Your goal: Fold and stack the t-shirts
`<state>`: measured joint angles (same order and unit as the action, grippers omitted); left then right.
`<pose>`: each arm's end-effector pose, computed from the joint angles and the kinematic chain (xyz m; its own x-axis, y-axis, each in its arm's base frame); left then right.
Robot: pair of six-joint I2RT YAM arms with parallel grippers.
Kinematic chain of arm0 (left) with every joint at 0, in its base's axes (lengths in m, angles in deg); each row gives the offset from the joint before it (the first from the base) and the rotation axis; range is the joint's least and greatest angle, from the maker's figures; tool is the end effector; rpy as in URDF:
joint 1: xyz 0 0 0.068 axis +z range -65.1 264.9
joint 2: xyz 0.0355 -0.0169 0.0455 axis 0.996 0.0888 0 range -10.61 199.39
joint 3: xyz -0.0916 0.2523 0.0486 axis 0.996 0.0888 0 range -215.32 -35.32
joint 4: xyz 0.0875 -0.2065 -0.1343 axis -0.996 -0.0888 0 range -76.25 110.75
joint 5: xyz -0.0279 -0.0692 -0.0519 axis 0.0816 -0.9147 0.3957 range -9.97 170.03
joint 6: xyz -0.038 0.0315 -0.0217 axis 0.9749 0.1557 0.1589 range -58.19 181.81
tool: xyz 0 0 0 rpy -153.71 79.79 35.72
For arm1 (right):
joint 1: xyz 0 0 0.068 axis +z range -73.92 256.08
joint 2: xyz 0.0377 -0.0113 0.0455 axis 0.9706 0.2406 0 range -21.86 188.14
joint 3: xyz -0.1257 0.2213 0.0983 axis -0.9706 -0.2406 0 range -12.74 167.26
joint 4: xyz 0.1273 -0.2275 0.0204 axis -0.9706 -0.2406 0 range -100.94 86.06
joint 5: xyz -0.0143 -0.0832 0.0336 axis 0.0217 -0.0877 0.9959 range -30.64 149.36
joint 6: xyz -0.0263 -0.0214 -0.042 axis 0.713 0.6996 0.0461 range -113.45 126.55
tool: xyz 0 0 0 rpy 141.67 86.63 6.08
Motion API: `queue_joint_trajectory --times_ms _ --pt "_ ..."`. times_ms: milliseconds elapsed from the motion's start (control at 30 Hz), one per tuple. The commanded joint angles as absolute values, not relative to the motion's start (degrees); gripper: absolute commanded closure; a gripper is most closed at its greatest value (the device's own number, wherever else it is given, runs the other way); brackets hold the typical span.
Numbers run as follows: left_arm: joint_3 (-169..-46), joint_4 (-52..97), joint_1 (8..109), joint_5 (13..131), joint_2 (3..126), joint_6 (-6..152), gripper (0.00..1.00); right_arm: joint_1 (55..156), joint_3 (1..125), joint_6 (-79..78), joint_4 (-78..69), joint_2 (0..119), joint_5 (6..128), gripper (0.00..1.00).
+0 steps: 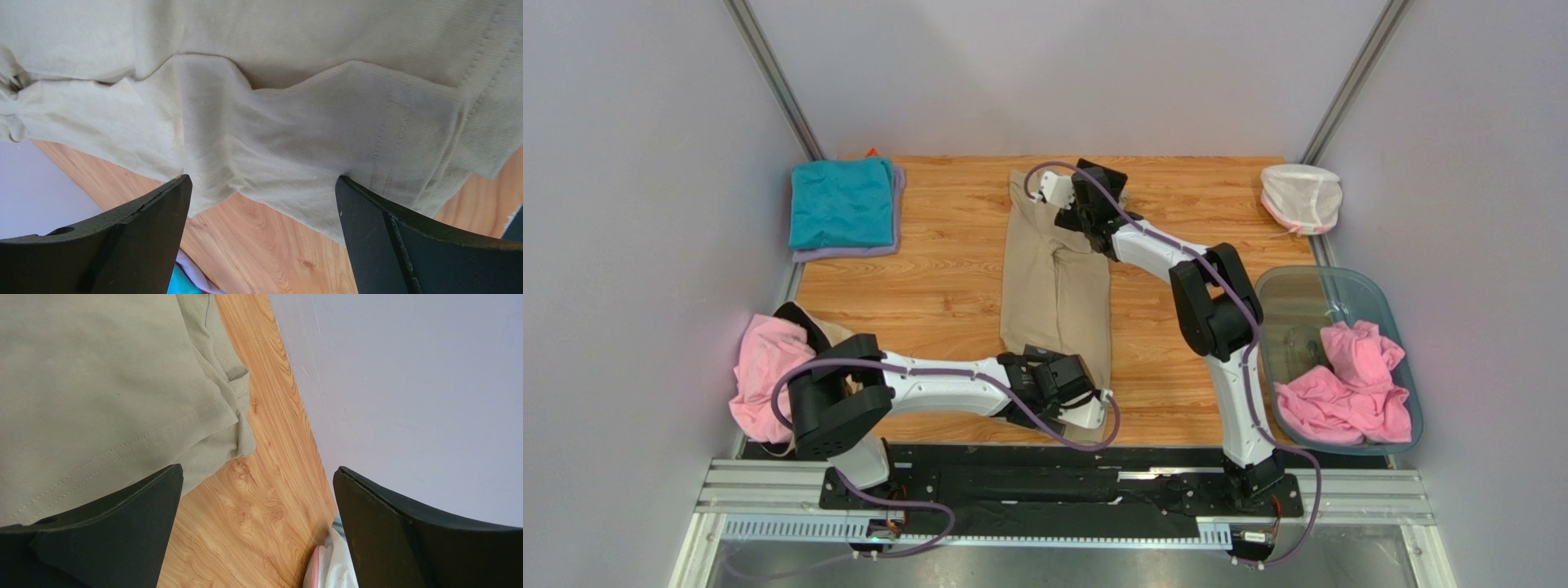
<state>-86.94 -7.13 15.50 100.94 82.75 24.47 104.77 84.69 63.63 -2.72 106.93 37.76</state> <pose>0.1157 -0.2721 0.1582 0.2417 0.9675 -0.0738 0.8606 -0.1786 0.4769 0.4611 0.2375 0.1892 -0.0992 -0.9439 -0.3148 -0.4606 0.3240 -0.8263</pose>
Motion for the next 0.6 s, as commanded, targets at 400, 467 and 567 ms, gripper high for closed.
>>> queue_joint_trajectory --times_ms 400,467,567 --pt "-85.16 -7.73 6.59 99.72 81.59 29.56 0.03 104.2 82.98 62.63 -0.42 101.72 36.42 0.0" --pt "-84.54 -5.1 6.68 102.17 79.57 28.24 0.03 104.2 81.83 61.41 -0.77 100.66 36.6 0.0" --pt "-83.05 -0.98 6.59 106.03 75.88 25.96 0.03 104.12 80.69 60.0 -1.82 98.82 36.69 0.0"
